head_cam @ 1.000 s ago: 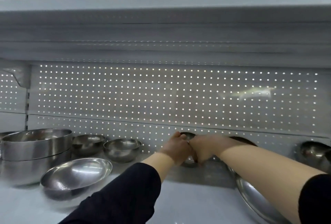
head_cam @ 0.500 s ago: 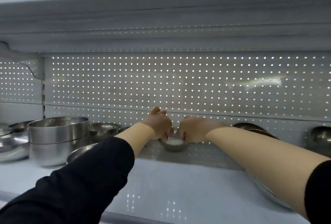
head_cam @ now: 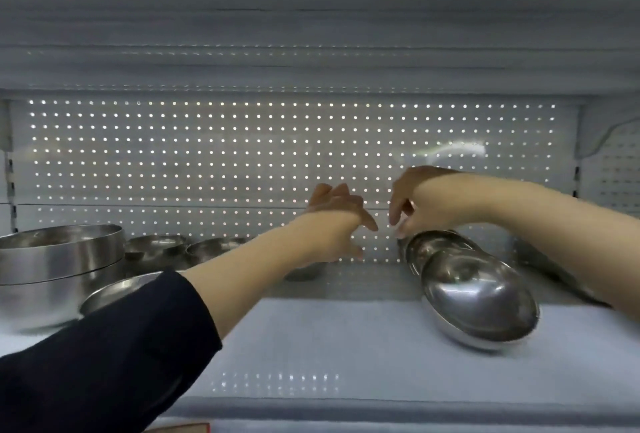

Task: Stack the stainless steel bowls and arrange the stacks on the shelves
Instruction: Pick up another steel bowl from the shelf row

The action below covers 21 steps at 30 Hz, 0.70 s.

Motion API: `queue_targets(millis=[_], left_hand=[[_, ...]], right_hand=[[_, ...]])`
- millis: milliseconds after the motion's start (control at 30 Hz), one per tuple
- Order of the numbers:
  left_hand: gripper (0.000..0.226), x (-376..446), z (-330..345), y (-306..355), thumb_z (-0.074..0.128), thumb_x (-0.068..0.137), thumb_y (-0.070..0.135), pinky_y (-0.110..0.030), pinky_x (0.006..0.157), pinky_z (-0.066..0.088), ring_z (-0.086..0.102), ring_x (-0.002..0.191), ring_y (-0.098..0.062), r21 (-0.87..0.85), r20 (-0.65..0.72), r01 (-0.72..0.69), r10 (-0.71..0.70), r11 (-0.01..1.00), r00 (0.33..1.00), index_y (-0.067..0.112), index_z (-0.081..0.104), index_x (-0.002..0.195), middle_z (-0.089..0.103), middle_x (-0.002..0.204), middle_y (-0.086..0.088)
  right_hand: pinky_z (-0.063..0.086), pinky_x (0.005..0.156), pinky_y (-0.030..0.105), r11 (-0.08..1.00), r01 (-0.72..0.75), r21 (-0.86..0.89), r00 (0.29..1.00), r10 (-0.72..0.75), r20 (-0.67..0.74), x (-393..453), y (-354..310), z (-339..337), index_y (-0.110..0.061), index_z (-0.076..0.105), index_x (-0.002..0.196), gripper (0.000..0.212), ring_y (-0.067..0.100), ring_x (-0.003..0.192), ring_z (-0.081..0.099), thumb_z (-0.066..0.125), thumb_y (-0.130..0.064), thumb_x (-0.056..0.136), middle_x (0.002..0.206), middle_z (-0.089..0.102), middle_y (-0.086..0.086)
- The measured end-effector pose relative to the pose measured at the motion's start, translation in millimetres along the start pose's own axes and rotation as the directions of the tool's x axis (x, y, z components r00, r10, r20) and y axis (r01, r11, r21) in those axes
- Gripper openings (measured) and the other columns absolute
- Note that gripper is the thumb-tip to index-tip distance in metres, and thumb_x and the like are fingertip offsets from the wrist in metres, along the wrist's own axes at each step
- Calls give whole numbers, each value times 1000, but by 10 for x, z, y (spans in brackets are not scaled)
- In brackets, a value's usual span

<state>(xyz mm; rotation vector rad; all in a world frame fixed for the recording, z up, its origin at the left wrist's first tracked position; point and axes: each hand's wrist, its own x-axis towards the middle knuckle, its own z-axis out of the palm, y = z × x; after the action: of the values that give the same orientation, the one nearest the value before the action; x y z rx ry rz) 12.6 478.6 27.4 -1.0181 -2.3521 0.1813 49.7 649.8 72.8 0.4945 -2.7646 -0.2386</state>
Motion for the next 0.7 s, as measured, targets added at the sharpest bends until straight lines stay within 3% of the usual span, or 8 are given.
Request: queue_targets(millis=[100, 200, 267, 333, 400, 533, 600, 700], left_hand=[[39, 22, -135, 432, 68, 76, 43, -31, 78, 19, 40, 101, -21, 38, -79, -240, 242, 970, 967, 34, 64, 114, 56, 97, 4], [35, 38, -163, 757, 67, 76, 47, -28, 73, 13, 34, 95, -15, 43, -21, -361, 362, 931, 932, 34, 66, 108, 47, 90, 8], [31, 43, -143, 879, 69, 75, 45, -29, 71, 12, 28, 92, -12, 24, 33, -411, 411, 911, 911, 33, 68, 104, 40, 86, 11], [23, 38, -122, 943, 70, 76, 42, -30, 70, 14, 29, 90, -13, 23, 52, -440, 439, 898, 897, 30, 71, 96, 41, 84, 11], [16, 23, -103, 989, 69, 78, 38, -31, 72, 17, 34, 92, -16, 29, 56, -443, 441, 896, 896, 26, 72, 89, 50, 86, 9], [11, -23, -45, 1036, 64, 82, 33, -31, 76, 20, 38, 96, -17, 76, 45, -439, 437, 895, 898, 25, 71, 87, 50, 86, 11], [17, -63, -9, 1020, 64, 83, 36, -31, 81, 22, 36, 99, -18, 108, 96, -460, 452, 881, 887, 25, 70, 95, 54, 94, 8], [19, -111, 53, 1029, 59, 87, 30, -31, 83, 22, 37, 103, -20, 212, 122, -456, 439, 864, 890, 21, 67, 102, 55, 101, 4]], right_hand=[[50, 65, 25, 999, -42, -33, 996, 45, 80, -579, 218, -28, -33, 73, 83, 19, 6, 75, 60, 75, -45, 69, 81, 65, -10], [47, 63, 20, 998, -50, -28, 981, 55, 188, -1010, 291, 57, -34, 72, 85, 21, 7, 74, 58, 75, -48, 69, 83, 63, -8], [48, 65, 25, 1000, -31, -1, 972, 31, 235, -1200, 300, 117, -35, 70, 81, 20, 9, 77, 57, 72, -52, 70, 83, 61, -7], [47, 72, 26, 1000, -3, 1, 967, 3, 253, -1318, 306, 176, -33, 71, 85, 26, 8, 83, 55, 70, -54, 71, 87, 61, -9], [43, 75, 19, 1000, 10, 6, 971, -11, 238, -1381, 315, 252, -31, 72, 93, 28, 1, 87, 50, 71, -51, 74, 90, 59, -15], [31, 73, 8, 992, 91, -83, 982, -76, 171, -1412, 334, 437, -29, 68, 103, 23, -6, 84, 33, 67, -39, 83, 89, 44, -21], [25, 71, 9, 975, 144, -167, 982, -119, 146, -1428, 307, 508, -29, 65, 107, 22, -5, 85, 24, 63, -35, 86, 93, 40, -20], [30, 79, 19, 954, 173, -245, 981, -144, 129, -1446, 256, 584, -29, 60, 110, 21, 5, 102, 32, 56, -33, 90, 102, 45, -15]])
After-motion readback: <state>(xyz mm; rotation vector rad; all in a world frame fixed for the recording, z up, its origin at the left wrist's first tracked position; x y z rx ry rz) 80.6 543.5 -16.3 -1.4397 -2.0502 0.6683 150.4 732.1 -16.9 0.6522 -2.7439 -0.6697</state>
